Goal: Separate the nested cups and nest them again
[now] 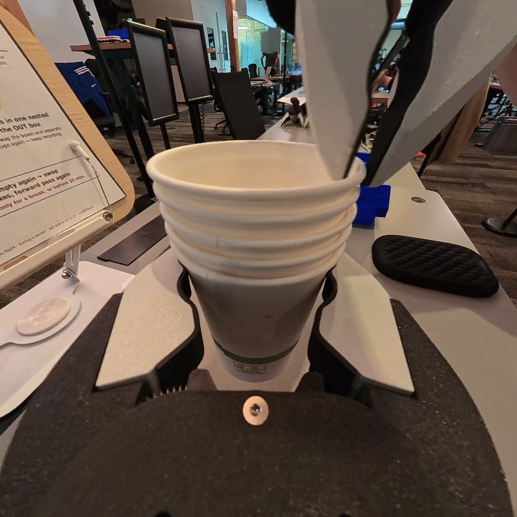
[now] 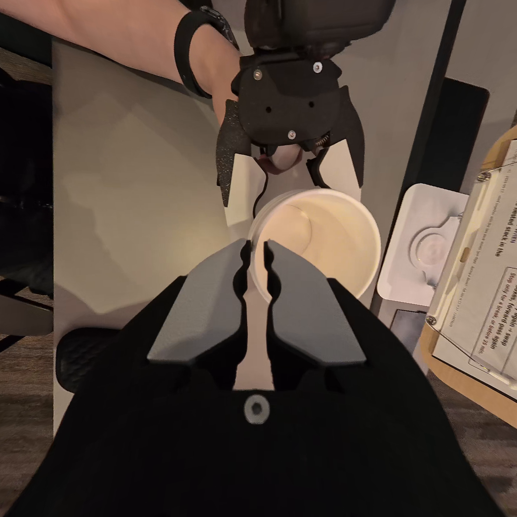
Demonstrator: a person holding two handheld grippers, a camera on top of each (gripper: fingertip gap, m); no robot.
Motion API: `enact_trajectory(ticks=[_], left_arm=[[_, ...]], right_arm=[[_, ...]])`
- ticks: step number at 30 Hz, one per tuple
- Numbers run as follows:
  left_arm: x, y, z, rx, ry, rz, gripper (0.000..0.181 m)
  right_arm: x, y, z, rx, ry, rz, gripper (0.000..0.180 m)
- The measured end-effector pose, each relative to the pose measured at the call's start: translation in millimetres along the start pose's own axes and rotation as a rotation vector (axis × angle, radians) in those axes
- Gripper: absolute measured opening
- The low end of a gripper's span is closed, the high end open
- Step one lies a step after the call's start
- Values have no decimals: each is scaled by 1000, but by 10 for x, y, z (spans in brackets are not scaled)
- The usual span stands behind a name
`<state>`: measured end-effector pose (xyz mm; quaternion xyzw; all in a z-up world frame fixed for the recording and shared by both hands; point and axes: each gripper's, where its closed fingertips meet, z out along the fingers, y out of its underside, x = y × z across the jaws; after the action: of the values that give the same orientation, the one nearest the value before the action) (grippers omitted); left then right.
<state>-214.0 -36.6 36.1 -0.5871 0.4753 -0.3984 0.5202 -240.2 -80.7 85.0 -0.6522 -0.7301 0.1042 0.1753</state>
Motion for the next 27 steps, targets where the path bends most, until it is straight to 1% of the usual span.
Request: enact_trajectory(ticks=[1,9,19,27], left_arm=[[-1,0,-1,3,4,-5,93],[27,26,26,-12,8,8,93],[34,20,32,2,17,-10,93],[48,63,64,-11,24,-16,93]], right_arm=[[-14,-5,2,7,-12,4,4],[-48,41,10,1,-50,25,4],[-40,62,-55,0,-8,5,3],[-34,18,-229,41,17,8,3]])
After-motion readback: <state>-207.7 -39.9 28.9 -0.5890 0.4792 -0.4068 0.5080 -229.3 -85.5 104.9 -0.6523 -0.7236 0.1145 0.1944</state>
